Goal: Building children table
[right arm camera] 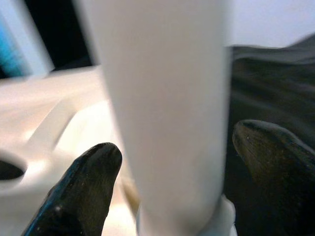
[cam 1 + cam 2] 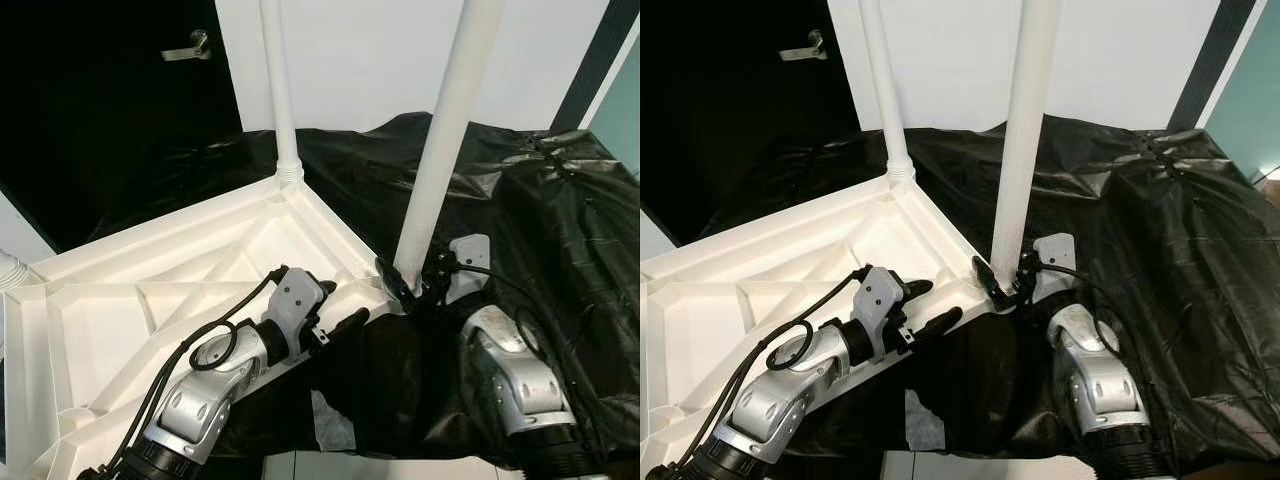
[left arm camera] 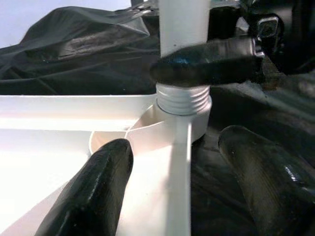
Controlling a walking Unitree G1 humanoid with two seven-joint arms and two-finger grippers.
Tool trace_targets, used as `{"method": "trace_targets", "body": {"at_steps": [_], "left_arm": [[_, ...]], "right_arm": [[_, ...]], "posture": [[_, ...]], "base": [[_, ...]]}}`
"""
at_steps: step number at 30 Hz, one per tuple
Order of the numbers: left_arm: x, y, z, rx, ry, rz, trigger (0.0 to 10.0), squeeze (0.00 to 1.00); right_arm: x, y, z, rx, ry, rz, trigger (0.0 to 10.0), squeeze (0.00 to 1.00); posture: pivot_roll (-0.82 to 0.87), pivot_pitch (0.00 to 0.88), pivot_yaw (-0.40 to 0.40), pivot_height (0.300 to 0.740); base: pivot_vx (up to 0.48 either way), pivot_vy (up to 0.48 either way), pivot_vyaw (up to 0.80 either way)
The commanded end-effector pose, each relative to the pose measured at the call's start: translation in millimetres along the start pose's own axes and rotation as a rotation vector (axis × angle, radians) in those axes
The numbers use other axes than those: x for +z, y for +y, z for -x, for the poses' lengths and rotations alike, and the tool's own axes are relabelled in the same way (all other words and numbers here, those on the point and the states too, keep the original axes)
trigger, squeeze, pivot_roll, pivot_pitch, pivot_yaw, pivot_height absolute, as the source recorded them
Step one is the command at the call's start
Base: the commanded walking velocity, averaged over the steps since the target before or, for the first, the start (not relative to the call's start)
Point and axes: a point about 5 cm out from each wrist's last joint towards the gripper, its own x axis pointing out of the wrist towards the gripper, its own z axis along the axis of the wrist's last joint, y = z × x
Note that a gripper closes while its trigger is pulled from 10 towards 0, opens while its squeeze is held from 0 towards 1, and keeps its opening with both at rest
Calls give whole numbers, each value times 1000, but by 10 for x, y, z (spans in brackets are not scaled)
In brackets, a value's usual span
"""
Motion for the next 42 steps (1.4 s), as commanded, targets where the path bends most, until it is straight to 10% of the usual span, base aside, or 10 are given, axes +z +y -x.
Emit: {"method": "trace_targets", "body": {"at_steps": [1, 8, 9, 12, 18, 19, 21, 22, 42], "left_arm": [[3, -1, 6, -36, 13, -19, 10000, 0], [18, 11, -12, -29, 7, -24, 10000, 0], [18, 8, -11, -29, 6, -25, 10000, 0], [21, 4, -6, -29, 5, -26, 10000, 0], [7, 9, 26, -24, 14, -29, 10000, 0], [4, 10, 31, -23, 16, -29, 10000, 0], [5, 4, 29, -25, 17, -28, 10000, 0], [7, 0, 27, -27, 17, -27, 10000, 0], [4, -45, 7, -55, 21, -17, 10000, 0]], "right_arm": [[-3, 2, -74, 113, 8, 29, 10000, 0], [-8, -52, -254, 247, 58, 116, 8941, 0], [-16, -52, -269, 261, 64, 114, 4118, 0], [-29, -43, -281, 282, 69, 109, 0, 0], [-93, -41, -240, 290, 72, 74, 0, 0], [-107, -47, -228, 272, 73, 63, 4157, 0], [-107, -40, -215, 253, 63, 40, 5333, 0], [-103, -27, -208, 233, 59, 27, 10000, 0], [-140, 291, -187, -511, 42, -143, 10000, 0]], "posture": [[-9, 0, 1, 740], [3, 0, -4, 740], [9, 0, -7, 740], [15, 0, -10, 740], [18, 0, -13, 740], [15, 0, -12, 740], [13, 0, -9, 740], [10, 0, -5, 740], [-12, 0, 14, 740]], "base": [[0, 0, 0], [0, 0, 0], [0, 0, 0], [0, 0, 0], [0, 0, 0], [0, 0, 0], [0, 0, 0], [0, 0, 0], [0, 0, 0]]}}
